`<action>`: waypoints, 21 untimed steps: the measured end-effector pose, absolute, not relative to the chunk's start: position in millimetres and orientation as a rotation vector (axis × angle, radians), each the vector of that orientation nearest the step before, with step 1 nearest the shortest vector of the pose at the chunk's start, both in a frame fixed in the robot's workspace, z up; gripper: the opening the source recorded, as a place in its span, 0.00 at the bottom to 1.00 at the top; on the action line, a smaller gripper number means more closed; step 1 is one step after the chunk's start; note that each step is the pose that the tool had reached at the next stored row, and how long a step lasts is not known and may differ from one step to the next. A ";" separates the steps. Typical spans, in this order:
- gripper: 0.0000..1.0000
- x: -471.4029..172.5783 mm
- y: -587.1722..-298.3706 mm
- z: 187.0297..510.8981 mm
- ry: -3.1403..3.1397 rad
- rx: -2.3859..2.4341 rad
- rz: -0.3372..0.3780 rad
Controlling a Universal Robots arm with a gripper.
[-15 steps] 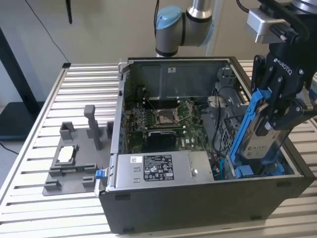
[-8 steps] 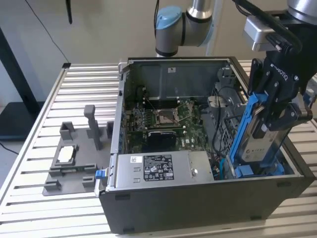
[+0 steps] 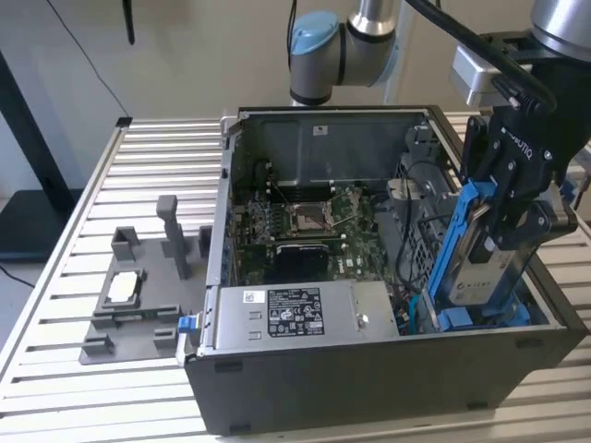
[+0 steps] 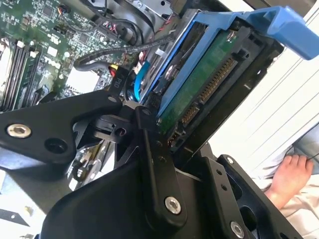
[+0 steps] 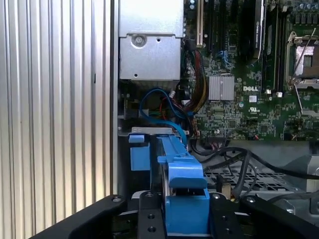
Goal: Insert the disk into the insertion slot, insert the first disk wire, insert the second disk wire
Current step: 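Insert the disk into the insertion slot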
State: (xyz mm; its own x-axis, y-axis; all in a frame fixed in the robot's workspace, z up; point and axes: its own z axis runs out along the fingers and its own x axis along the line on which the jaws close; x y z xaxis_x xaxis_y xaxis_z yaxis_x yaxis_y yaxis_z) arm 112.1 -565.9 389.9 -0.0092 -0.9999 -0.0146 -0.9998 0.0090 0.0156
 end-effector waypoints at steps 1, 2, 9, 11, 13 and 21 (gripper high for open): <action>0.33 112.2 -565.7 389.6 -2.232 2.212 -0.035; 0.34 112.2 -565.8 389.7 -2.231 2.211 -0.034; 0.47 112.1 -565.9 391.3 -2.231 2.211 -0.034; 0.47 112.1 -565.8 393.2 -2.231 2.211 -0.034; 0.47 112.1 -565.0 396.9 -2.231 2.211 -0.033; 0.47 112.1 -550.7 401.6 -2.244 2.224 -0.013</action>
